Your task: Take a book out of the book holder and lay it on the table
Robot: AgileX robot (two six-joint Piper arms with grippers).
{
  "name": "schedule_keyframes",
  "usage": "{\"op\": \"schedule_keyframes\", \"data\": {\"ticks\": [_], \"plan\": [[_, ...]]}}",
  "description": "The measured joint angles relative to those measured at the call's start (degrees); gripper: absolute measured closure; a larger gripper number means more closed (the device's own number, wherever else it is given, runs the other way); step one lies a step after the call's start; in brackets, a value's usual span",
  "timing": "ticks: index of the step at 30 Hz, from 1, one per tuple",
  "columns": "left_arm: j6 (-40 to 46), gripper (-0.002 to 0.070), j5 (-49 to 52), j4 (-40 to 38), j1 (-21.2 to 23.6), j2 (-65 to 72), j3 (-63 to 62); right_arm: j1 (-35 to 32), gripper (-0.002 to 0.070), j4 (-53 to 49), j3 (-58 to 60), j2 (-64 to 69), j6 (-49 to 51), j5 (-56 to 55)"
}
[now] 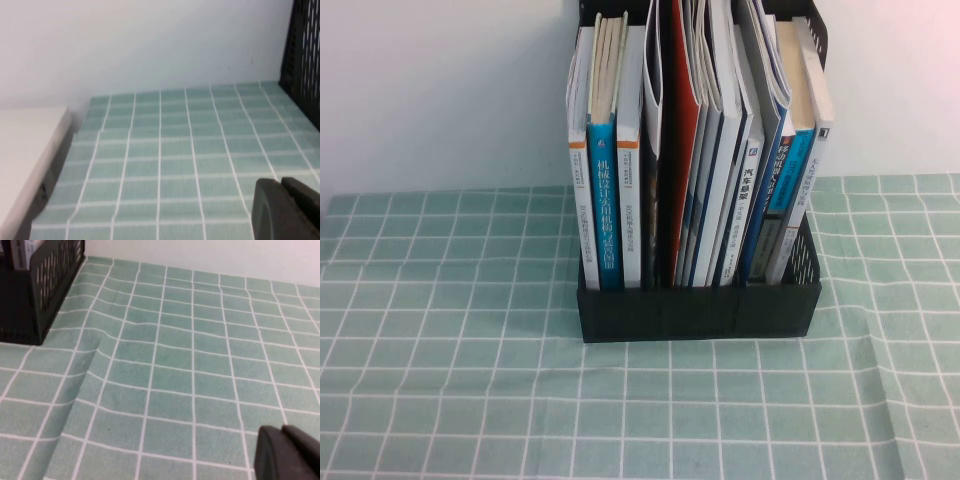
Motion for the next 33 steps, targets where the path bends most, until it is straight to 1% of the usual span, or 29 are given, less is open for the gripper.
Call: {"op": "schedule_keyframes", "data": {"ticks": [4, 7, 12, 18, 20, 25, 29, 33], "plan": [[0.0, 0.0678, -3.4, 0.0, 0.0, 0.0, 0.0, 0.0, 0.0680, 0.0, 0.0, 0.0, 0.0, -0.8], [0.0, 0.0678, -9.3, 0.0, 0.0, 0.0, 0.0, 0.0, 0.0680, 0.0, 0.1, 0.0, 0.0, -4.4], [-1.2, 0.0678, -20.6, -0.3, 0.0, 0.0, 0.0, 0.0, 0.0680, 0.0, 0.1, 0.0, 0.0, -18.3], [-1.4, 0.0678, -30.3, -1.4, 0.0, 0.0, 0.0, 0.0, 0.0680, 0.0, 0.1, 0.0, 0.8, -34.0], [-1.6, 0.0678, -32.3, -1.8, 0.0, 0.0, 0.0, 0.0, 0.0680, 0.0, 0.1, 0.0, 1.1, -37.1], [-4.3, 0.0678, -34.3, -1.9, 0.0, 0.0, 0.0, 0.0, 0.0680, 0.0, 0.1, 0.0, 1.2, -39.6], [-7.1, 0.0678, -34.7, -3.5, 0.0, 0.0, 0.0, 0.0, 0.0680, 0.1, 0.1, 0.0, 1.2, -40.4], [-9.6, 0.0678, -34.6, -4.1, 0.0, 0.0, 0.0, 0.0, 0.0680, 0.4, 0.1, 0.0, 0.5, -39.3]]}}
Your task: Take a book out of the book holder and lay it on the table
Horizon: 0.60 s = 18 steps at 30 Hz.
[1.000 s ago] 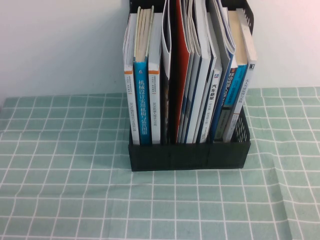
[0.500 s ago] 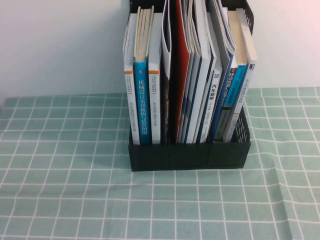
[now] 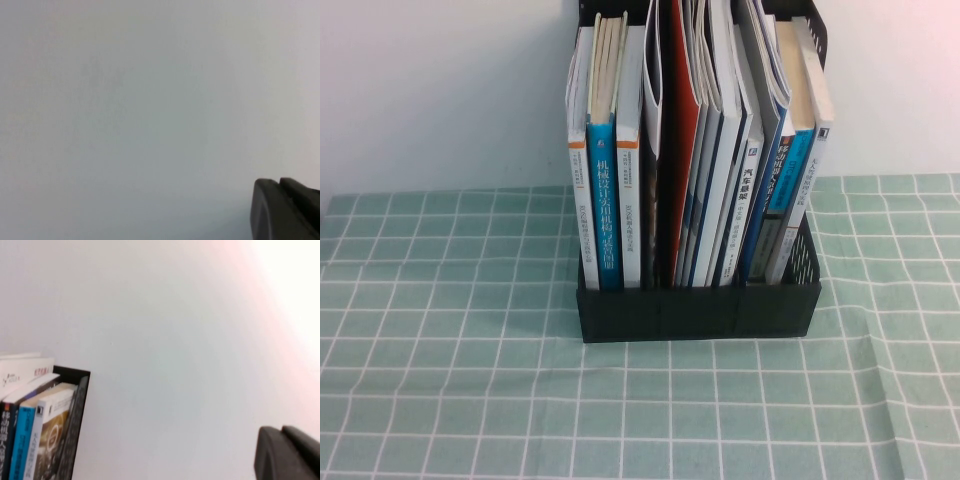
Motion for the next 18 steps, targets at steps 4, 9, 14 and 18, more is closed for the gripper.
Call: {"op": "schedule_keyframes", "data": {"ticks": [4, 9, 14, 18], "plan": [[-0.9, 0.0678, 2.0, 0.0, 0.0, 0.0, 0.0, 0.0, 0.0680, 0.1, 0.0, 0.0, -0.2, 4.0], [-3.9, 0.0678, 10.1, 5.8, 0.0, 0.0, -2.9, 0.0, 0.0680, 0.1, 0.0, 0.0, -1.3, 5.7], [-7.4, 0.0678, 23.7, 8.2, 0.0, 3.2, -14.3, 0.0, 0.0680, 0.2, -0.5, 0.0, -0.9, 6.9], [-8.8, 0.0678, 31.8, 4.5, 0.0, 11.0, -23.1, 0.0, 0.0680, 0.2, -6.1, 0.0, -0.8, 15.4]]}}
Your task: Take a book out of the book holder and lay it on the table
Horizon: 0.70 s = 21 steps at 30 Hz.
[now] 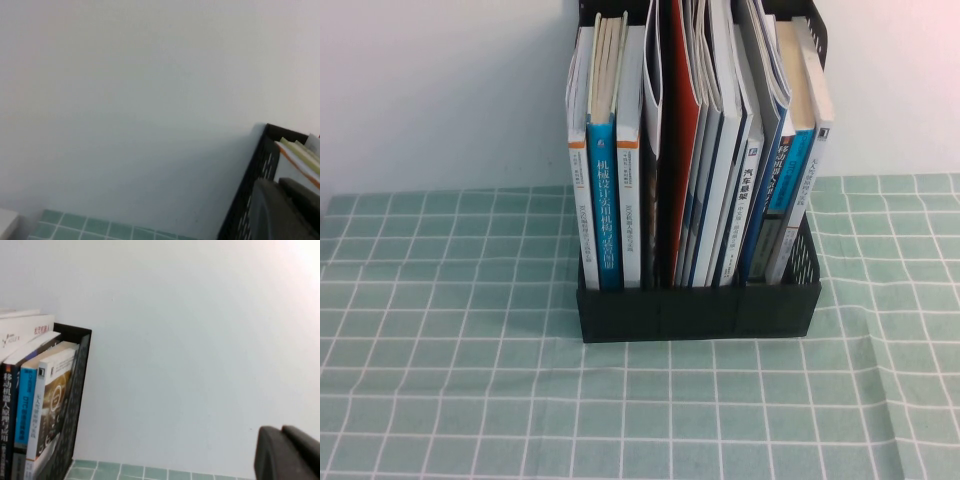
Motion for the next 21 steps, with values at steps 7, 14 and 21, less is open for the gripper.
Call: {"op": "schedule_keyframes", "data": {"ticks": [7, 14, 21], "plan": [[-1.1, 0.0678, -6.7, -6.5, -3.2, 15.5, -5.3, 0.0, 0.0680, 0.0, -7.7, 1.7, -0.8, 10.9], [0.4, 0.0678, -8.7, -4.8, -24.5, 35.6, -16.6, 0.0, 0.0680, -0.1, -8.0, 13.8, -1.2, 3.5], [5.4, 0.0678, -14.6, -4.0, -45.0, 63.4, -34.2, 0.0, 0.0680, -6.9, -8.6, 28.7, 5.5, -12.4]]}}
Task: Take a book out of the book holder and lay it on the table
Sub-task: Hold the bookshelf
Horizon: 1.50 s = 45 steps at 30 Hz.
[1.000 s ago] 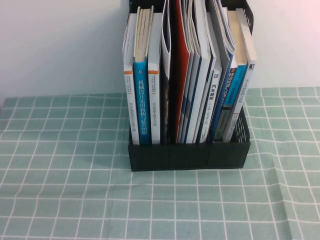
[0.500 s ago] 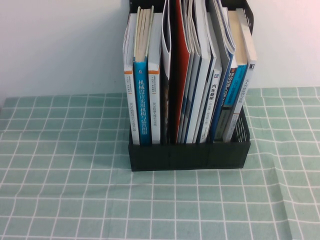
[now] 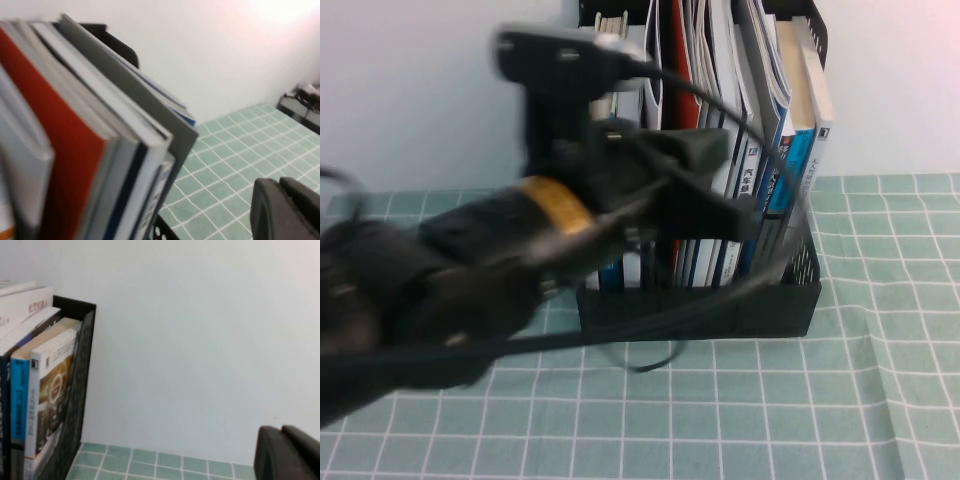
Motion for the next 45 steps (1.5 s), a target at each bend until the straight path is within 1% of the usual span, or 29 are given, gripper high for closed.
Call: {"op": "schedule_keyframes", "data": {"ticks": [3, 6, 10, 14, 18, 24, 30, 32, 33, 35, 37, 40, 42, 45], "plan": [[0.7, 0.0678, 2.0, 0.0, -3.3, 11.5, -9.4, 0.7, 0.0680, -8.6, 0.0, 5.2, 8.2, -4.2], [0.4, 0.0678, 5.9, -0.1, -4.3, 22.1, -19.7, 3.7, 0.0680, -14.6, 0.0, 9.3, 12.4, -8.2], [-0.3, 0.0678, 12.0, -0.1, -4.7, 32.0, -31.2, 5.5, 0.0680, -17.2, 0.0, 14.3, 13.6, -10.6], [-0.6, 0.0678, 17.9, 0.3, -4.9, 37.0, -39.4, 5.7, 0.0680, -19.1, 0.0, 18.0, 13.8, -13.0], [-2.4, 0.0678, 19.5, 0.5, -4.2, 37.9, -42.1, 5.7, 0.0680, -21.8, -1.0, 22.4, 13.8, -19.3], [-8.4, 0.0678, 24.0, 0.5, 0.3, 37.9, -42.6, 5.7, 0.0680, -22.6, -3.3, 31.9, 13.7, -29.2], [-10.0, 0.0678, 25.6, 0.2, 2.2, 37.9, -42.9, 5.7, 0.0671, -22.6, -5.8, 41.2, 12.1, -39.7], [-10.8, 0.0678, 25.7, 0.1, 2.5, 37.8, -42.9, 5.7, 0.0645, -22.6, -7.0, 43.7, 11.9, -41.1], [-10.9, 0.0678, 26.0, 0.1, 2.6, 37.8, -42.9, 5.7, 0.0620, -22.7, -7.6, 45.1, 11.9, -41.6], [-11.3, 0.0678, 26.5, 0.0, 2.8, 37.7, -42.9, 5.7, 0.0561, -23.2, -8.9, 47.5, 12.4, -42.9], [-11.6, 0.0678, 27.2, 0.0, 3.2, 37.6, -42.9, 5.7, 0.0484, -24.2, -10.8, 50.2, 14.1, -44.1], [-11.9, 0.0678, 28.1, -0.1, 3.9, 37.5, -43.0, 5.7, 0.0400, -26.2, -14.3, 54.5, 15.6, -45.6], [-12.2, 0.0678, 28.4, -0.1, 4.1, 37.5, -43.0, 6.0, 0.0368, -26.8, -16.3, 57.0, 16.0, -46.0], [-13.7, 0.0678, 28.7, 0.5, 4.4, 37.5, -43.0, 7.4, 0.0351, -26.7, -19.4, 61.0, 16.2, -46.2]]}}
